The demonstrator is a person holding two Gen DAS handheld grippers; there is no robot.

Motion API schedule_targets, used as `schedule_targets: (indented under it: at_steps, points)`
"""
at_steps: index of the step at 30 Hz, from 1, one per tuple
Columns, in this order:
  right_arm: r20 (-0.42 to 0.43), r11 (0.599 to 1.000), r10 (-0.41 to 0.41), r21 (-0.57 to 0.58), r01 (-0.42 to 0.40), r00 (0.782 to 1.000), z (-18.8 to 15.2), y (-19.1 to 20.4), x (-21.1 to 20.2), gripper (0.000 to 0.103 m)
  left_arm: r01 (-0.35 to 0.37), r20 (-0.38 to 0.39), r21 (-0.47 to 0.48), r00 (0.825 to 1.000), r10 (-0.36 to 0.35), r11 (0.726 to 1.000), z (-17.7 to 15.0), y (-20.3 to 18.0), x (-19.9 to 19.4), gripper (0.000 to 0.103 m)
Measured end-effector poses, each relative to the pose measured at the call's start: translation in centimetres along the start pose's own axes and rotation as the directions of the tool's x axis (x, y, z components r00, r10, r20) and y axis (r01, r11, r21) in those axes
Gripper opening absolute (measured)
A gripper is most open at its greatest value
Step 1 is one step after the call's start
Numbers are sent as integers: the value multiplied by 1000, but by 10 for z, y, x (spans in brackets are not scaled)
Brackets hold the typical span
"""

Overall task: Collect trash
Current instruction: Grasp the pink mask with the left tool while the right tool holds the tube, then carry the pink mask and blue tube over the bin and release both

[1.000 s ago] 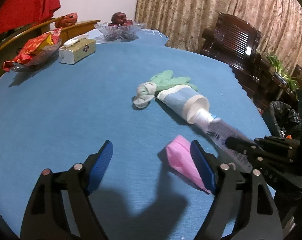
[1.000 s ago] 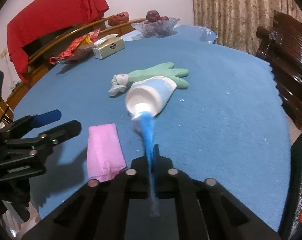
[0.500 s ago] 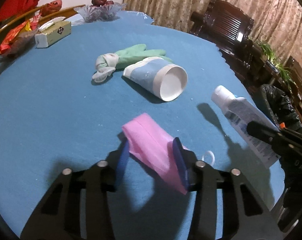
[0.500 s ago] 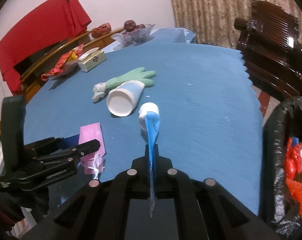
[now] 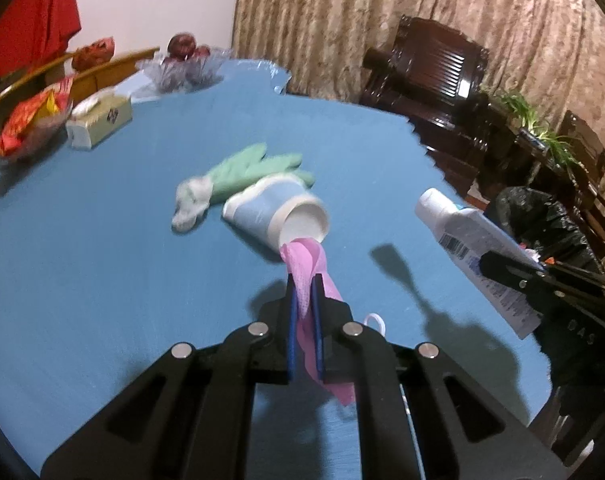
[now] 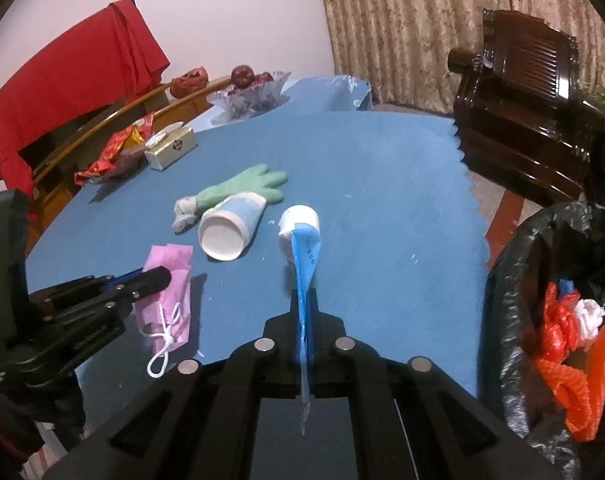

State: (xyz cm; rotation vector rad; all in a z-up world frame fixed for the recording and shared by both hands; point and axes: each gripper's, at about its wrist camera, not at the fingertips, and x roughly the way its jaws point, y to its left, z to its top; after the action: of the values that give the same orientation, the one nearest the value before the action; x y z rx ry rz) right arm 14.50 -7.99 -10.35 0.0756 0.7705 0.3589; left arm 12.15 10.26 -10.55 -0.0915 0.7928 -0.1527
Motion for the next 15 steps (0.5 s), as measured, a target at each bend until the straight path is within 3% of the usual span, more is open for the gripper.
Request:
schedule_targets:
  at_steps: [15]
  points:
    - [141, 996, -78, 52, 72, 987, 28, -35, -67, 2, 91, 89, 103, 991, -101, 991, 41, -69, -27, 6]
